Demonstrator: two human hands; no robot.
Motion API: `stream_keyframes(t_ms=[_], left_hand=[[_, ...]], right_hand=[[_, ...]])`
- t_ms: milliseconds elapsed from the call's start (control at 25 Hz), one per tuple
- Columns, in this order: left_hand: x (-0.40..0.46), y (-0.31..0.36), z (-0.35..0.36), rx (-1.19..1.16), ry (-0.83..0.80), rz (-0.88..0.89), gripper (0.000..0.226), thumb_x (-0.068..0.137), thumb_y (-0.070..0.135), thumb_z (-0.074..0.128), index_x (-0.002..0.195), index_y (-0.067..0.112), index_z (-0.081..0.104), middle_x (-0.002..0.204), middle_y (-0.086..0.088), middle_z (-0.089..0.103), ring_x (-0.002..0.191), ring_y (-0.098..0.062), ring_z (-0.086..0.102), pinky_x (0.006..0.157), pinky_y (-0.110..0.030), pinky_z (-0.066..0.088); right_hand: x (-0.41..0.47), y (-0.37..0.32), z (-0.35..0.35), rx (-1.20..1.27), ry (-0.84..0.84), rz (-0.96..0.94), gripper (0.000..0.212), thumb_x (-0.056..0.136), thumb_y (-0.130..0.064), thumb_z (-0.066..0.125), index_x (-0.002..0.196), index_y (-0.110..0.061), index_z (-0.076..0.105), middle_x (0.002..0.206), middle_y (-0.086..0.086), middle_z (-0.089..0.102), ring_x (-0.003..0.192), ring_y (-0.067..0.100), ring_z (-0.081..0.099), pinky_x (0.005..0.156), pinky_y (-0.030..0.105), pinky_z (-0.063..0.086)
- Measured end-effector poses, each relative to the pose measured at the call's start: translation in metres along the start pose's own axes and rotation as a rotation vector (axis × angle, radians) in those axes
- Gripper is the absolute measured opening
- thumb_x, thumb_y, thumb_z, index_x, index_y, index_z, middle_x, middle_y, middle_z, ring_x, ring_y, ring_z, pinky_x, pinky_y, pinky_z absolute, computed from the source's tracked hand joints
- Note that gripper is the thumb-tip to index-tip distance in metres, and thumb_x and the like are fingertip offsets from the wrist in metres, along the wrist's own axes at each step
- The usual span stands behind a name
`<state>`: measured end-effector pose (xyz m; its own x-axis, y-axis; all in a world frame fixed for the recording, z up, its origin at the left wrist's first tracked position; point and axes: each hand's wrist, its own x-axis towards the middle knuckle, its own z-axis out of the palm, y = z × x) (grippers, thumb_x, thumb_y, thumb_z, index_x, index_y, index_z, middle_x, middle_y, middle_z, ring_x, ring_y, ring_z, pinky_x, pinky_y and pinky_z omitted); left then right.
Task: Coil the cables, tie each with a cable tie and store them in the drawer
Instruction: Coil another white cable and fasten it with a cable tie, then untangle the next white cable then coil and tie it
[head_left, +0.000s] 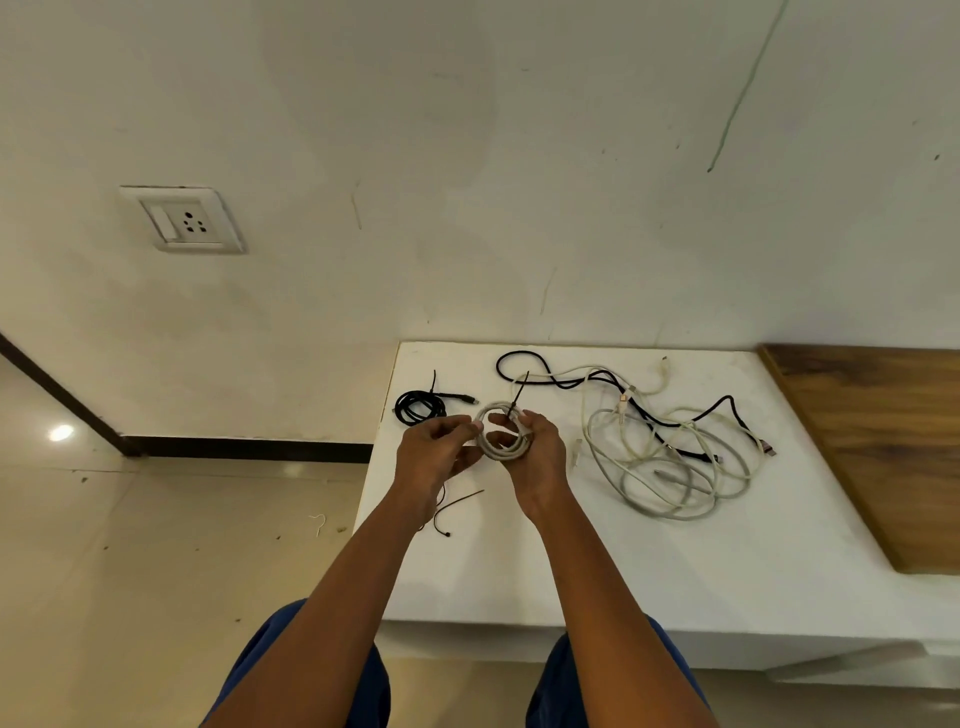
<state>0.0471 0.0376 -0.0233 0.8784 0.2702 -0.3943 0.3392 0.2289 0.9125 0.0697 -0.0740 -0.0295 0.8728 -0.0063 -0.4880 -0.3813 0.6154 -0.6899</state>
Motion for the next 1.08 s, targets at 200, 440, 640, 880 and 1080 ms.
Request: stream_keyframes(t_ms=[200,440,640,880,1080], left_hand=[[0.032,0.001,0.005,0.159,0.178,0.175,0.009,0.083,0.012,0.069,0.092,0.012,0.068,0.085,-0.007,0.071,0.075,-0.018,0.07,0.066,-0.018,0.055],[0.065,-0.003,0.01,0.394,0.222,0.332,0.02,0.086,0.014,0.066,0.105,0.008,0.066,0.084,-0.001,0.067,0.074,-0.011,0.064,0.063,-0.006,0.047],[0.079,-0.008,0.018,0.728,0.166,0.395,0.024,0.09,0.02,0.062,0.095,-0.002,0.068,0.088,-0.014,0.07,0.077,-0.025,0.066,0.073,-0.021,0.049],[0.083,-0.011,0.023,0.789,0.119,0.359,0.019,0.09,0.014,0.062,0.083,-0.002,0.065,0.084,-0.021,0.069,0.076,-0.036,0.067,0.076,-0.041,0.054],[0.076,-0.013,0.028,0.847,0.115,0.418,0.023,0.086,0.012,0.066,0.106,0.001,0.065,0.101,-0.011,0.064,0.087,-0.019,0.056,0.07,-0.022,0.039]], right_hand=[[0.03,0.001,0.009,-0.209,0.05,-0.111,0.027,0.09,0.003,0.045,0.113,0.001,0.059,0.108,0.016,0.059,0.085,0.018,0.056,0.074,0.028,0.049],[0.066,0.005,0.002,-0.46,0.136,-0.222,0.028,0.087,0.001,0.06,0.114,0.001,0.063,0.113,0.018,0.066,0.094,0.021,0.061,0.095,0.034,0.05],[0.084,0.007,-0.007,-0.676,0.18,-0.222,0.03,0.088,0.004,0.054,0.115,-0.002,0.065,0.115,0.013,0.066,0.108,0.025,0.062,0.1,0.035,0.047],[0.088,-0.004,-0.02,-0.721,0.171,-0.223,0.033,0.084,0.014,0.043,0.107,0.005,0.066,0.109,0.02,0.067,0.089,0.024,0.064,0.092,0.035,0.052],[0.086,-0.018,-0.043,-0.935,0.225,-0.309,0.033,0.087,0.009,0.048,0.114,0.0,0.065,0.115,0.014,0.067,0.103,0.024,0.064,0.095,0.032,0.049]])
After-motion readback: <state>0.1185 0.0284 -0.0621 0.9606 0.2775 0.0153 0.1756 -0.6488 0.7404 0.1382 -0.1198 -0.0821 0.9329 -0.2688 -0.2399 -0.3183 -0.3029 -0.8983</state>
